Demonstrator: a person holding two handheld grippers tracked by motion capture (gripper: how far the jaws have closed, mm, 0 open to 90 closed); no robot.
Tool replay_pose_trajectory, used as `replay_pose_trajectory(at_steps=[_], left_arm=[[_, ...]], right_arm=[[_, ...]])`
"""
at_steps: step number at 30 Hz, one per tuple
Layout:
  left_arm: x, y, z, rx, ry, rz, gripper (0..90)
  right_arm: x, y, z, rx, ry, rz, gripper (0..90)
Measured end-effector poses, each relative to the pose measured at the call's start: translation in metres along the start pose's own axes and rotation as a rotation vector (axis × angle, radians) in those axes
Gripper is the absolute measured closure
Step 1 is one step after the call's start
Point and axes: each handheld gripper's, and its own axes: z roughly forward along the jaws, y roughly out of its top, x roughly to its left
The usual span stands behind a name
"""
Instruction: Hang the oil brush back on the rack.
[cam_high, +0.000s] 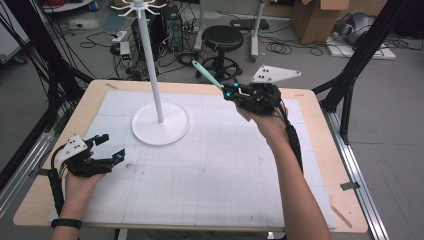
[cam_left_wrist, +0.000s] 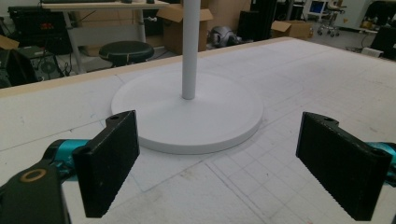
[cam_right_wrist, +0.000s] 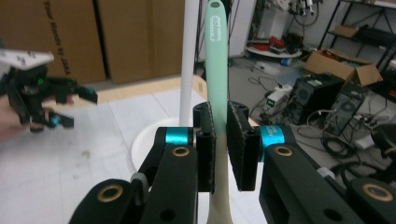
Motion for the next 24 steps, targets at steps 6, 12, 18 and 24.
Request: replay_pose_trajectory(at_steps=[6, 12, 18, 24], left_arm=[[-0.001, -0.001, 0.001, 0.003, -0.008, 0.001, 13.9], [-0.001, 0.000, 0.000, -0.007, -0.010, -0.003, 13.9], [-0.001, 0.000, -0.002, -0.014, -0.010, -0.008, 13.9], [-0.002, 0.001, -0.002, -0.022, -0.015, -0.010, 13.9]], right_arm=[[-0.001, 0.030, 0.004, -0.038, -0.007, -0.026, 82.5], [0.002, 0.054, 0.015, -0.080, -0.003, -0.040, 82.5], [0.007, 0.065, 0.028, -0.121, -0.004, -0.037, 82.5], [0.009, 0.072, 0.039, -0.165, -0.007, -0.015, 82.5]])
